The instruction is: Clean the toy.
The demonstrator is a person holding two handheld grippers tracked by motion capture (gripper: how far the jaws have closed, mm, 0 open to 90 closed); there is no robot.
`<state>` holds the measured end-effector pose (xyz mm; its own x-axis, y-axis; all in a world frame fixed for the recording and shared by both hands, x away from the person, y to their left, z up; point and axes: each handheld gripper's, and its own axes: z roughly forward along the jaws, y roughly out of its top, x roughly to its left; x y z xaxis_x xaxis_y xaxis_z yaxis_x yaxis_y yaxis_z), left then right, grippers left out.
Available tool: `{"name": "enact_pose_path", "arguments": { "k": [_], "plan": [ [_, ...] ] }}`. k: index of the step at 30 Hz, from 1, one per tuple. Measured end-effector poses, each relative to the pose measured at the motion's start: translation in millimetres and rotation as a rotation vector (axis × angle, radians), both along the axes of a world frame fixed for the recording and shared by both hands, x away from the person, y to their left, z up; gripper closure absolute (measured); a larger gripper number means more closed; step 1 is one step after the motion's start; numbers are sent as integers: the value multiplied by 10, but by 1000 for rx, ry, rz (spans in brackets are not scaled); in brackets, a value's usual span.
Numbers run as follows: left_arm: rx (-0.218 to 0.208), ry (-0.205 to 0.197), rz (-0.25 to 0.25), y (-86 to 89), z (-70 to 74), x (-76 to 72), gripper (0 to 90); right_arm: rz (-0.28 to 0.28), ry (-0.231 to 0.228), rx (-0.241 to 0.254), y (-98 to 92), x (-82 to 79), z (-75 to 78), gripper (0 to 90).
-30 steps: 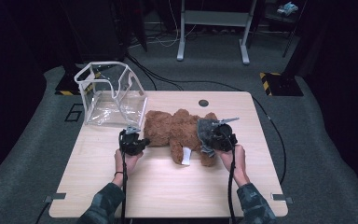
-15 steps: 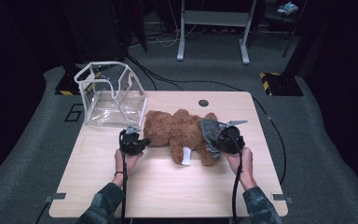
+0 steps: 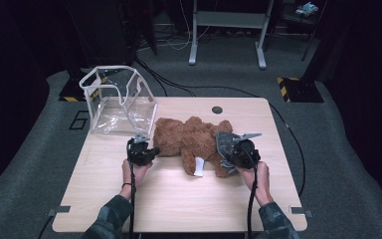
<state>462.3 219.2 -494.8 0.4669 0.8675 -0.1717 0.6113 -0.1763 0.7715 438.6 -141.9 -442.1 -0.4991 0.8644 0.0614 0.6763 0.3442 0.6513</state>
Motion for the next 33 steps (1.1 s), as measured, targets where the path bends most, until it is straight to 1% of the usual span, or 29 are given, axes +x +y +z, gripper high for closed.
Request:
{"name": "enact_pose_path", "arguments": {
  "k": [3,5,7,9,11,12,13,16,19,21,23,25,26,28,29,30,31,32,33],
  "plan": [
    [3,2,-1,-2,5,-2,892,59,-14,12,219,-50,57,773],
    [1,-1,2,-1,5,-3,892,95,-12,4,379,-59,40,772],
    [0,0,2,1,3,-3,892,116,7,-6,478,-30,-46,772],
    [-1,0,1,2,2,-2,892,111,32,-15,516,8,-175,772],
    [-2,-2,-3,8,0,1,892,110,47,-18,511,9,-272,772],
    [-1,-2,-3,9,0,1,892,105,52,-11,502,-4,-302,773],
    [1,-1,0,11,0,2,892,106,53,-15,490,-18,-321,773],
    [-5,-1,9,15,-7,6,892,118,64,-19,462,-79,-347,774],
    [-1,1,2,24,-5,9,892,120,73,-15,413,-133,-357,774],
    [-2,-2,7,17,-6,8,892,115,68,-1,372,-163,-333,773],
    [-2,-3,5,15,-3,8,892,104,46,13,329,-186,-270,773],
    [6,-1,-4,16,5,7,892,91,9,29,281,-190,-169,773],
    [4,-3,-3,12,5,5,892,68,-13,27,265,-183,-112,773],
    [4,0,-3,9,5,5,892,48,-52,25,225,-128,-24,773],
    [3,-3,0,7,1,7,892,30,-56,24,217,-96,-1,773],
    [4,-3,0,6,1,7,892,24,-65,9,211,-55,-1,773],
    [2,-4,0,6,1,7,892,14,-70,-17,215,-14,-24,773],
    [1,-3,0,7,1,7,892,1,-56,-31,216,22,-62,773],
    [1,0,-5,11,2,7,892,0,-45,-32,202,57,-112,773]
  ]
}}
